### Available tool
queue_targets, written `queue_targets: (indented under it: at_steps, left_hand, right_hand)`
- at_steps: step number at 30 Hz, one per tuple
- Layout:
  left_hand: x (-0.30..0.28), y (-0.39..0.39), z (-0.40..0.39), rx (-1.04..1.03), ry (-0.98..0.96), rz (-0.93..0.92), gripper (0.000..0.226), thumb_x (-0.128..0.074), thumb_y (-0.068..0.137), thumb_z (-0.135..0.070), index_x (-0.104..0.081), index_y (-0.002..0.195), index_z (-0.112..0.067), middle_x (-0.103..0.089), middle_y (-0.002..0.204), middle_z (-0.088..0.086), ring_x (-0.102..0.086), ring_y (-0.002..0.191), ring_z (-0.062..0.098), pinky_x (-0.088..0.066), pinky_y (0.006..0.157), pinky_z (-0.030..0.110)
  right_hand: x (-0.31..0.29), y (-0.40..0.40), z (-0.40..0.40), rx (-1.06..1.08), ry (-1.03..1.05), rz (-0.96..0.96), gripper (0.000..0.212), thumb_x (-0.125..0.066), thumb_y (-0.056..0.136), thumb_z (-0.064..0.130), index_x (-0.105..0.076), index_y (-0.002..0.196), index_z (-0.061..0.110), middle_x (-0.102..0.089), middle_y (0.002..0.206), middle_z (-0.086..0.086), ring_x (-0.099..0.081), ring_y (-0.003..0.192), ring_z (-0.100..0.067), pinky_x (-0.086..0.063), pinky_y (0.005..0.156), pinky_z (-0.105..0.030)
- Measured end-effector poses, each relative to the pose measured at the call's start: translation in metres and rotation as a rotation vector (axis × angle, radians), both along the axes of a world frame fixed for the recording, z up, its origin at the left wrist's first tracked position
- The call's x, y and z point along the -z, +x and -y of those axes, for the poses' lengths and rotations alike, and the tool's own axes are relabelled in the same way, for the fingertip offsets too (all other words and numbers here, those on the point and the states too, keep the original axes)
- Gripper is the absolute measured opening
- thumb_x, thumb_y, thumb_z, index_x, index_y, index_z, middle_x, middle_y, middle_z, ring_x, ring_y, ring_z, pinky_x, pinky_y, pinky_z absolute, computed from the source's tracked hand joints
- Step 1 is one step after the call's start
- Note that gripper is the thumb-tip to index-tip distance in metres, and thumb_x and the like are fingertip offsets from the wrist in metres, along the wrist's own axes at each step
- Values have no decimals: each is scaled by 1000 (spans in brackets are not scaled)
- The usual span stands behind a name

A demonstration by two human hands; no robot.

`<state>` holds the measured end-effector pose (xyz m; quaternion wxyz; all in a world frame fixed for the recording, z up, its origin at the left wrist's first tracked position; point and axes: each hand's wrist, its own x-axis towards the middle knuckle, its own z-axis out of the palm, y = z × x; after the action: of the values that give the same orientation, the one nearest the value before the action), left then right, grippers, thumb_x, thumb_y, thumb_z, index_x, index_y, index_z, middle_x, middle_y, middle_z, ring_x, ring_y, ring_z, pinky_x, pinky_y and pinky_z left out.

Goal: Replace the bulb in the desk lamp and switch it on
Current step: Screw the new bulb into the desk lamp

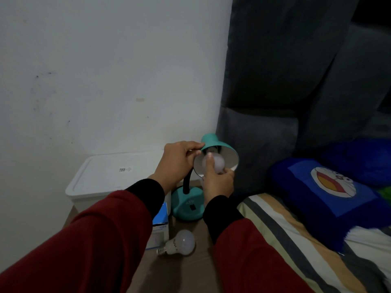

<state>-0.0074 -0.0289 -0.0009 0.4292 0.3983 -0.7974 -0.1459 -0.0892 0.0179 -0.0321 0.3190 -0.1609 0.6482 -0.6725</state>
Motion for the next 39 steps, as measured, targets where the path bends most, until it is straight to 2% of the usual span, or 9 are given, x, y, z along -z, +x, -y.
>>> queue_targets:
  at_steps: [2, 6, 10, 13, 17, 28, 32, 35, 39]
  left_hand:
    - [1, 0, 0, -3, -5, 3, 27, -62, 87, -6, -69, 113, -12, -72, 112, 9, -57, 95, 1, -29, 78, -16]
    - [0, -1, 0, -5, -12, 8, 27, -62, 87, -7, -69, 113, -12, -72, 112, 9, -61, 98, 6, -29, 78, -16]
    - [0, 0, 1, -6, -7, 9, 27, -62, 88, -7, -69, 113, -13, -72, 112, 9, -64, 101, 10, -29, 78, -16]
    - [1, 0, 1, -12, -1, 6, 27, -61, 88, -7, -69, 113, -12, -71, 112, 9, -65, 103, 14, -29, 78, -16]
    - [2, -1, 1, -9, -4, 9, 27, -61, 88, -7, -69, 113, -13, -71, 112, 9, -65, 103, 15, -29, 79, -16]
    - [2, -2, 1, -8, 11, -16, 27, -61, 88, -6, -69, 112, -11, -72, 111, 9, -60, 95, 5, -31, 78, -14]
    - [1, -2, 2, -13, 8, -14, 26, -61, 88, -5, -69, 112, -11, -72, 112, 9, -61, 98, 7, -29, 78, -16]
    - [2, -2, 1, -6, 10, -11, 27, -61, 88, -6, -69, 112, -11, -72, 112, 9, -64, 101, 13, -34, 84, -6]
    - [3, -3, 1, -11, 6, -21, 26, -61, 87, -5, -70, 111, -12, -72, 111, 9, -61, 95, 6, -31, 79, -14]
  right_hand:
    - [0, 0, 1, -1, -2, -16, 79, -74, 73, 42, -37, 137, 14, -59, 125, -12, -63, 108, -29, -52, 94, -38]
    - [-1, 2, 1, -2, -20, 18, 60, -66, 79, 49, -52, 121, 9, -67, 113, -15, -68, 97, -29, -57, 88, -42]
    - [-2, -1, 1, 1, 7, -36, 79, -74, 74, 39, -36, 139, 15, -56, 131, -15, -59, 113, -30, -50, 98, -36]
    - [-1, -1, -1, -31, -2, -41, 63, -71, 77, 42, -48, 129, 14, -64, 121, -13, -65, 104, -28, -54, 93, -40]
    - [-2, 1, -2, -40, -17, -23, 76, -73, 72, 45, -41, 136, 19, -58, 129, -10, -61, 111, -28, -51, 97, -42]
    - [2, -8, 1, -65, -45, -25, 64, -69, 80, 35, -42, 137, 22, -63, 122, -9, -63, 106, -24, -50, 88, -28]
    - [0, -5, 2, -92, -22, 55, 57, -62, 82, 48, -47, 129, 19, -68, 106, -7, -68, 99, -25, -54, 93, -40]
    - [-1, -7, 0, -121, -40, 8, 82, -71, 76, 45, -29, 144, 26, -54, 123, -1, -58, 114, -24, -49, 101, -41]
    - [1, -8, 4, -93, -71, -12, 70, -70, 78, 40, -41, 140, 23, -57, 131, -8, -61, 112, -25, -51, 98, -40]
